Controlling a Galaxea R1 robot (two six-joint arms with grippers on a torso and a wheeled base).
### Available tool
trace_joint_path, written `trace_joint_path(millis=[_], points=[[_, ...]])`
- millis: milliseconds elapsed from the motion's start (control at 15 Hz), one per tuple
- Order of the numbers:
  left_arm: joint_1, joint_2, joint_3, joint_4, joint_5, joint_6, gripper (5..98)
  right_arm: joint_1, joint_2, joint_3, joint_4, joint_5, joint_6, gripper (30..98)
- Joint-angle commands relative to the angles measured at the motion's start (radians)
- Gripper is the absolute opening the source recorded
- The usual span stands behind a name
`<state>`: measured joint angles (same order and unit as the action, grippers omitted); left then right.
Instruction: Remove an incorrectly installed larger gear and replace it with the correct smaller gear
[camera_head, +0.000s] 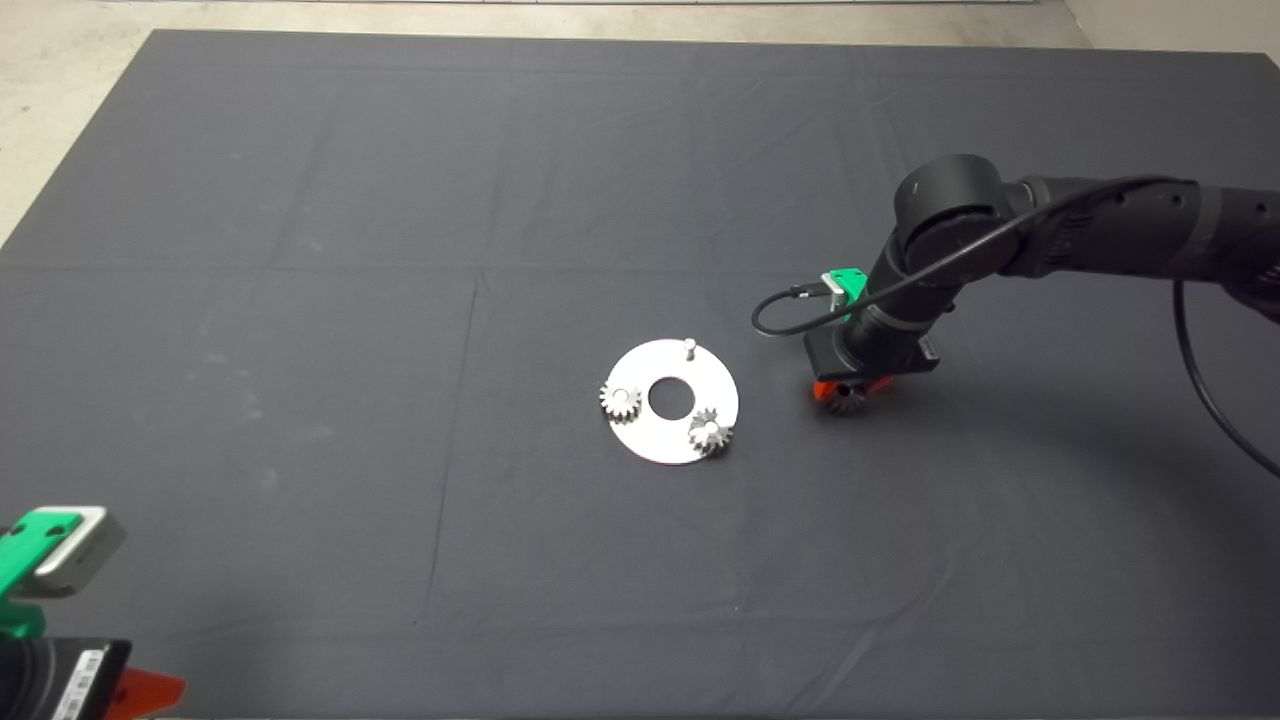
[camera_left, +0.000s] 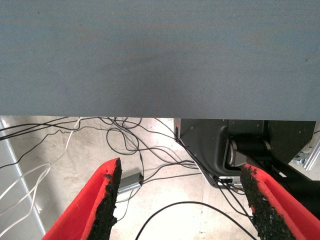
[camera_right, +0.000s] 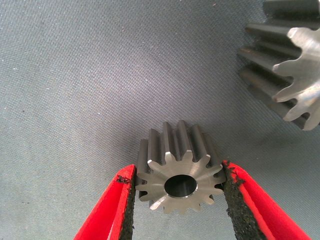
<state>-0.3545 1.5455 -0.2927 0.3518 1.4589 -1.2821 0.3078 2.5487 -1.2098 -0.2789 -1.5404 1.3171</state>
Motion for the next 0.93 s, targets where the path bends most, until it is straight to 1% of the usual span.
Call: trace_joint_path(millis=[0,467,600,733,867], points=[[0.002,-0.003,0.006,0.004,0.008,-0.002,59.7,0.022,0.002,0.005,0.015,-0.096,0.005,42.6],[0.002,0.006,0.005,0.004,0.007,0.003,59.7,0.025,0.005,0.003,0.015,-0.096,0.005,40.2],[0.002,0.003,0.005,0.004,0.006,0.001,59.7,0.037,0.006,0.004,0.017,-0.096,0.005,39.7],[0.002,0.003,0.005,0.003,0.006,0.003,59.7,0.066,0.009,0.013,0.026,-0.098,0.005,38.9],[0.002,0.003,0.005,0.003,0.006,0.001,59.7,0.127,0.008,0.023,0.069,-0.096,0.006,38.2]])
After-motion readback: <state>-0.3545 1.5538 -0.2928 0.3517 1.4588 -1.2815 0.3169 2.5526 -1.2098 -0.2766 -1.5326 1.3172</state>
